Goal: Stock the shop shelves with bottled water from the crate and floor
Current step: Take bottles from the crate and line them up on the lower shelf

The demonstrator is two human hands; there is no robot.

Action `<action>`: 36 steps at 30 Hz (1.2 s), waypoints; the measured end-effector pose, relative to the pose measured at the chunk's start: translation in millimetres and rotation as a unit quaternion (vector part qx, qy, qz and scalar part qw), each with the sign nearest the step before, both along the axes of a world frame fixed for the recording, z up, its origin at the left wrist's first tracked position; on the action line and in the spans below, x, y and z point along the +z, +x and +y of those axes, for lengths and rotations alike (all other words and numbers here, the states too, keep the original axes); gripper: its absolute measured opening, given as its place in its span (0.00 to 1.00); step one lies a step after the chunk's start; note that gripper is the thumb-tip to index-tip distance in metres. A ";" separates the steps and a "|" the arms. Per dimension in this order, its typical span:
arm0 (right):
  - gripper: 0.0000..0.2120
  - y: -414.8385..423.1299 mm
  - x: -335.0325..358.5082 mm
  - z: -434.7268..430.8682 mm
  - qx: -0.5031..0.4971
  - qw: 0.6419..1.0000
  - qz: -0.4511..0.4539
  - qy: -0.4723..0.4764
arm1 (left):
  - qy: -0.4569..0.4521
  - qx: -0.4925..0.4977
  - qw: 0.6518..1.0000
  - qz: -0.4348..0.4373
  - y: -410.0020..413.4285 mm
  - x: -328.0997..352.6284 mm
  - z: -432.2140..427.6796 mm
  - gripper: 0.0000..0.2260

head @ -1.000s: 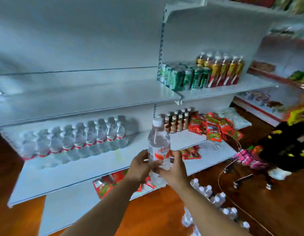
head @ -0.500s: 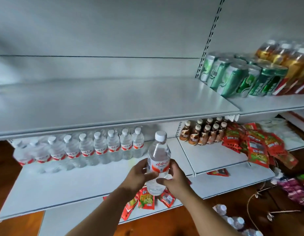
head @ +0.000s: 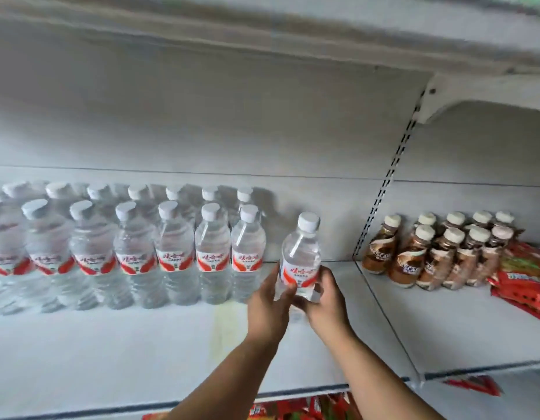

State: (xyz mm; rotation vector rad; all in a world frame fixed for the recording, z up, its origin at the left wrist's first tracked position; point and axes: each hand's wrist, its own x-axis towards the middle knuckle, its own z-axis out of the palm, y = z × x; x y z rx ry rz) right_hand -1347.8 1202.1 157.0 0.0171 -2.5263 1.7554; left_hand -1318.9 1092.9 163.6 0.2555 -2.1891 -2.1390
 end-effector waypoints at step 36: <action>0.29 -128.7 -38.6 -31.9 0.084 0.993 0.078 0.004 | 0.183 0.113 0.975 0.055 -64.5 -63.2 24.2 0.28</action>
